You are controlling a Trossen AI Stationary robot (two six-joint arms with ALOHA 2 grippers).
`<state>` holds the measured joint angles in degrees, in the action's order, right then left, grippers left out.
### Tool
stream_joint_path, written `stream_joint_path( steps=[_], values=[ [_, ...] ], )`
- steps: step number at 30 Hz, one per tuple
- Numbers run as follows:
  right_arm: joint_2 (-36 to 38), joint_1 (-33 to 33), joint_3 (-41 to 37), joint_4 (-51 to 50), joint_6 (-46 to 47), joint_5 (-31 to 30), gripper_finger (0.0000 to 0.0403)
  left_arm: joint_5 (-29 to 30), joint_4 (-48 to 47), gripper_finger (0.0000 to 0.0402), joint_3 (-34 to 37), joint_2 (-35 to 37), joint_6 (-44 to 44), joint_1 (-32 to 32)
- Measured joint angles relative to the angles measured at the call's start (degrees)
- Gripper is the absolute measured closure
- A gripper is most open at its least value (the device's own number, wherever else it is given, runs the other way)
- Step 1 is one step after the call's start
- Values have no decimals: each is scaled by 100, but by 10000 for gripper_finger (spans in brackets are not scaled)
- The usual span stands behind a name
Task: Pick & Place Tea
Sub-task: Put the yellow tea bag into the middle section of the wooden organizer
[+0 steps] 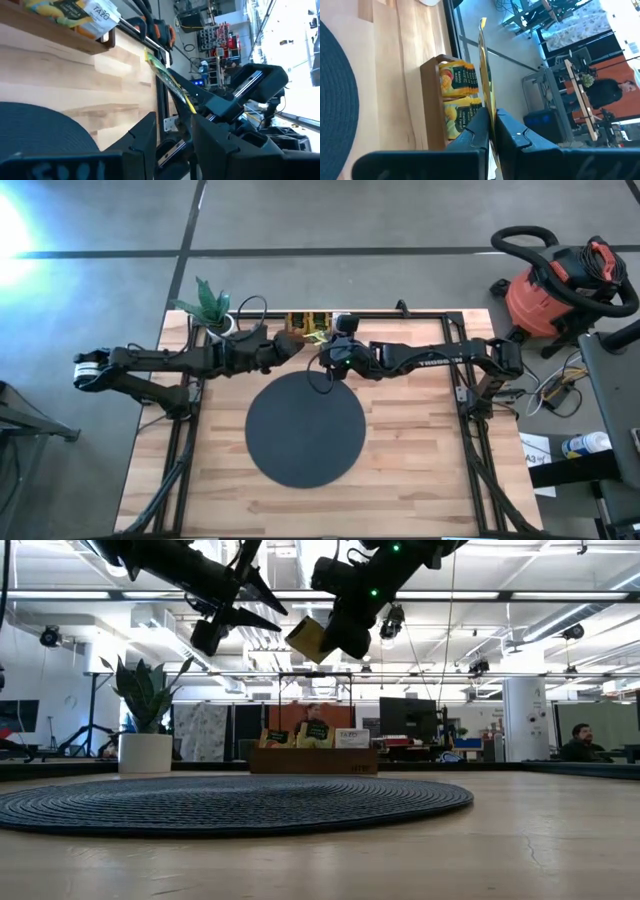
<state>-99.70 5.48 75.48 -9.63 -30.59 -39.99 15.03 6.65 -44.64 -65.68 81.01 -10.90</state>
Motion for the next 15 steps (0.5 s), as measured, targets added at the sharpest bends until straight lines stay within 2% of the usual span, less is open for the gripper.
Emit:
stream_joint_path(
  steps=[5, 15],
  values=[
    [0, 0, 0, 2, -1, 242, 390, 1, 528, 287, 2, -218, 66, -2],
    [0, 4, 0, -9, 15, 243, 390, -49, 984, 287, -11, -733, 273, -2]
  ],
)
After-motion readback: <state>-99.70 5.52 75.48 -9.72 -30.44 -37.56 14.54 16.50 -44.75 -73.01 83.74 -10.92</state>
